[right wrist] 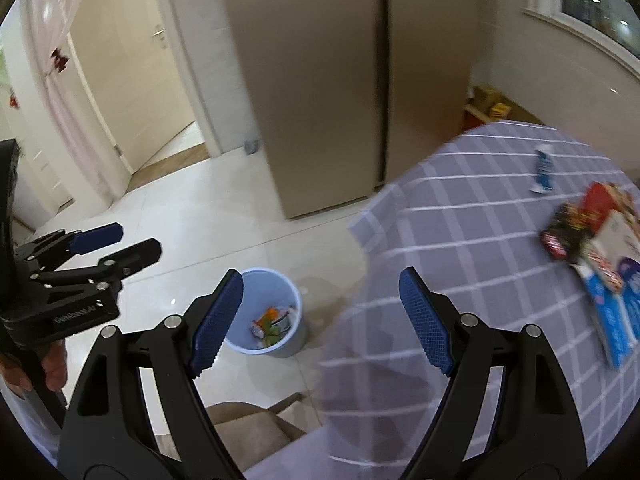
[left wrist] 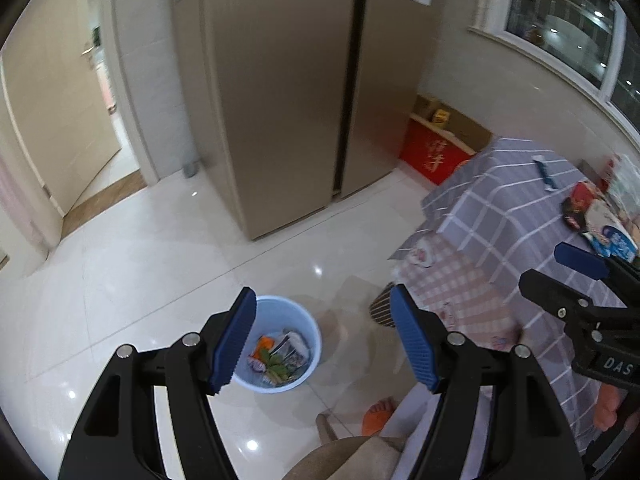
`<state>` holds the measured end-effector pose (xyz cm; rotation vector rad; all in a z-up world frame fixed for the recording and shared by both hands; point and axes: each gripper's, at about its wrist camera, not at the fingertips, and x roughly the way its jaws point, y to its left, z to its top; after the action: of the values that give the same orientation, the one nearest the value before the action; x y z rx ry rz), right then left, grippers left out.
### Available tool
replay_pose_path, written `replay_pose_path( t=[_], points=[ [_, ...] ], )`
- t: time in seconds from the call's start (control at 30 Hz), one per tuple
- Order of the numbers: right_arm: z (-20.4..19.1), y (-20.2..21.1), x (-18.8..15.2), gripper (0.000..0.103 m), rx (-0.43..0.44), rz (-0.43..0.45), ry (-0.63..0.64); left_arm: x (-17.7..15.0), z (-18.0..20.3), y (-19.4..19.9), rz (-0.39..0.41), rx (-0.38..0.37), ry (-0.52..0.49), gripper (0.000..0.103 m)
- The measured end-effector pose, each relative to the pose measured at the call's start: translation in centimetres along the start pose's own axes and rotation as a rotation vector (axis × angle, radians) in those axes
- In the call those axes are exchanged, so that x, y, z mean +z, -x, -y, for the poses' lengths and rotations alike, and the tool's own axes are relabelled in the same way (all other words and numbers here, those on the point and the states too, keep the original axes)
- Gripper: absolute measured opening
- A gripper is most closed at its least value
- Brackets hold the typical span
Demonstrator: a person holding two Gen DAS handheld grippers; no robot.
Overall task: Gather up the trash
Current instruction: 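Swing both tools back toward the table, then grasp the red-white checkered snack bar with the right tool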
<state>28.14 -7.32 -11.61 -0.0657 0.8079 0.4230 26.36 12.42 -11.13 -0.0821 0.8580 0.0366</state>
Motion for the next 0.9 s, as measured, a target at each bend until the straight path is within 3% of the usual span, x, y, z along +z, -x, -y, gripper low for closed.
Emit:
replay_pose_path(
  t=[0.6,0.9],
  points=[
    [14.3,5.5,-1.0,0.079,-0.176,0.048,-0.142,3.5,13.1,-1.6,0.016,-0.186,-0.215,0.068],
    [18.6,3.4,-0.2,0.06,-0.181,0.008,-0.165,4.3,17.9,-3.6,-0.022,-0.239,-0.284,0.071]
  ],
)
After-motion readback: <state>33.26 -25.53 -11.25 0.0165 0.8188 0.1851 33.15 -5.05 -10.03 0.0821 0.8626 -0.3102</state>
